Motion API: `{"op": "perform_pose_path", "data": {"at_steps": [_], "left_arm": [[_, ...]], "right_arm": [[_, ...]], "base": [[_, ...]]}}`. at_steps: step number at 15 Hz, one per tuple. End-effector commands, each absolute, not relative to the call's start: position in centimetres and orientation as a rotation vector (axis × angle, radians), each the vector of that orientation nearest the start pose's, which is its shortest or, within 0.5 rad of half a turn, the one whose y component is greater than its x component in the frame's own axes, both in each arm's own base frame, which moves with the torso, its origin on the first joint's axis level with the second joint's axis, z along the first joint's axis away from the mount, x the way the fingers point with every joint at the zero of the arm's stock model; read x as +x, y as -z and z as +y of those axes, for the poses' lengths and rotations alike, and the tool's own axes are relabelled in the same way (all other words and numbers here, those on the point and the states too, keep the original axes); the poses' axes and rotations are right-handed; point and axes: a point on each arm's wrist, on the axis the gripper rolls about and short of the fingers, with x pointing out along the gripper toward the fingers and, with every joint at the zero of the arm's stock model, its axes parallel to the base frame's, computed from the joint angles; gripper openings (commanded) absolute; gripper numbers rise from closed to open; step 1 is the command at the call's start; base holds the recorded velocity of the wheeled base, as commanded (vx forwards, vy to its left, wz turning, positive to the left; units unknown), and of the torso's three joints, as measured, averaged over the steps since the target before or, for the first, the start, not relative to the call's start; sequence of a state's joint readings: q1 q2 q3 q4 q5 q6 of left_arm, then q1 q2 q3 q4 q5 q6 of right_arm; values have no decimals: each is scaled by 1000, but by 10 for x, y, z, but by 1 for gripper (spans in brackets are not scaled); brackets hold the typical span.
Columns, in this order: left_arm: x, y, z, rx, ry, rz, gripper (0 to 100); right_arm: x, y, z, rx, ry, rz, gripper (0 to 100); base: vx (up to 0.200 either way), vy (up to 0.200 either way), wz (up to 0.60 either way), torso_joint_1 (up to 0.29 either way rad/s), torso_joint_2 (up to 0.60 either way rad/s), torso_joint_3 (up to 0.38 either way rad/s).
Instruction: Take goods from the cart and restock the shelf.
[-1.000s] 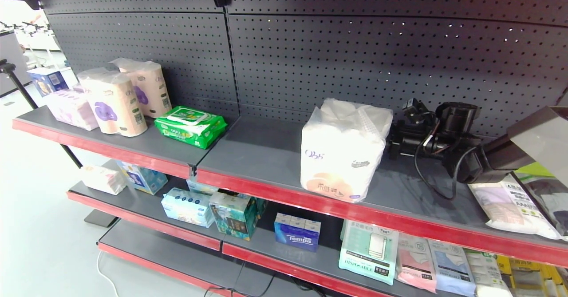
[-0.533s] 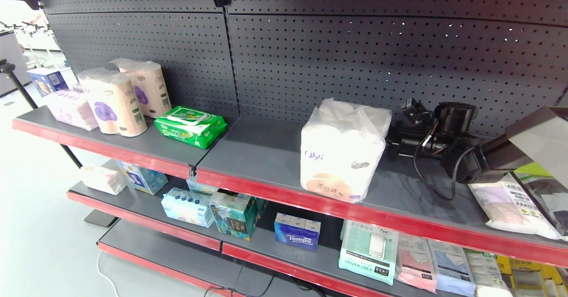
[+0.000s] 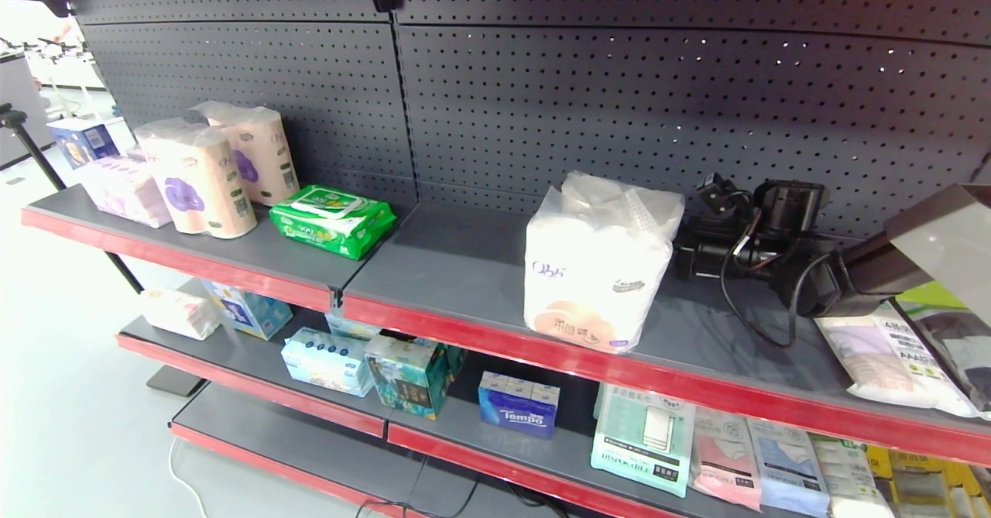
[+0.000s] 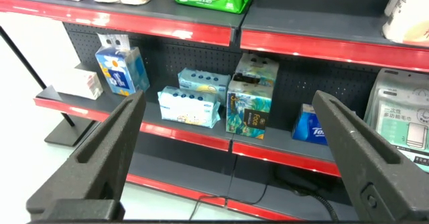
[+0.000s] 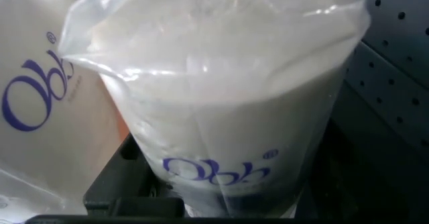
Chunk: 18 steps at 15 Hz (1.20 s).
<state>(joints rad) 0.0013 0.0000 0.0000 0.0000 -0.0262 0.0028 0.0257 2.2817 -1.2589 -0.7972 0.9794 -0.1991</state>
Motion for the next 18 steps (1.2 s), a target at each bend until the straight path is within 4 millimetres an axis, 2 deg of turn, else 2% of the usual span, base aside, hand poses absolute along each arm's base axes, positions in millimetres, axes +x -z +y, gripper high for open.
{"op": "perform_pose_path", "data": {"at_steps": [1, 10, 18], "left_arm": [[-23, -75, -1, 3, 25, 0, 100], [-23, -75, -1, 3, 25, 1, 100], [-23, -75, -1, 3, 25, 0, 100]], "right_arm": [[441, -97, 32, -72, -1021, 111, 0], [444, -92, 35, -4, -1102, 169, 0], [447, -88, 35, 4, -1094, 187, 0]], "base": [[0, 0, 0, 0, 0, 0], [0, 0, 0, 0, 0, 0], [0, 0, 0, 0, 0, 0]]}}
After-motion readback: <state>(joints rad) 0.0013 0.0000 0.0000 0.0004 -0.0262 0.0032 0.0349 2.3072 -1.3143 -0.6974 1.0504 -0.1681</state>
